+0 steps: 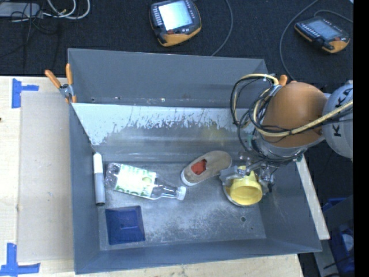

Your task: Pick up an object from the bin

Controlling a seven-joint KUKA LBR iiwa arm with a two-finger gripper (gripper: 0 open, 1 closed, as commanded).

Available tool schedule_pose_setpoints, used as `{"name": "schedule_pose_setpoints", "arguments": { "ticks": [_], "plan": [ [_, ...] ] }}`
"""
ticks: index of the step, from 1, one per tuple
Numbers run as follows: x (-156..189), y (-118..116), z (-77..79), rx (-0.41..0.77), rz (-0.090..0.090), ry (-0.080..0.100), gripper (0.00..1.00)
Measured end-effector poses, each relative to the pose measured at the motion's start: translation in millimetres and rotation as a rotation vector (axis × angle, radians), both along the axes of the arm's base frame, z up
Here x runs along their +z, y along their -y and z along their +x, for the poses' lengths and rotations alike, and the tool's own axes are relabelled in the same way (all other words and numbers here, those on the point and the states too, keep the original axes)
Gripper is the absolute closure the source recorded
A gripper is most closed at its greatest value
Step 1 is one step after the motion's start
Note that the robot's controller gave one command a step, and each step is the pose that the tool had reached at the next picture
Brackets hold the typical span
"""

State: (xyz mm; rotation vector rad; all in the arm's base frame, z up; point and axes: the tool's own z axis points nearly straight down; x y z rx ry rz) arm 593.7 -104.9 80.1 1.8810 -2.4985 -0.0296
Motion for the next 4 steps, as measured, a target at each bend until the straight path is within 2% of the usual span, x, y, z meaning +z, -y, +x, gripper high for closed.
{"name": "schedule_pose_setpoints", "arguments": {
  "ticks": [1,2,3,4],
  "plan": [
    [138.6,-13.5,14.4,0.016,0.001,0.009,1.00],
    [79.3,-32.9,-2.9,-0.274,-0.002,0.000,1.00],
    [-11.2,-61.3,-16.0,-0.339,-0.002,-0.005,1.00],
    [-11.8,-71.8,10.9,-0.051,0.000,-0.027,1.00]
  ]
}}
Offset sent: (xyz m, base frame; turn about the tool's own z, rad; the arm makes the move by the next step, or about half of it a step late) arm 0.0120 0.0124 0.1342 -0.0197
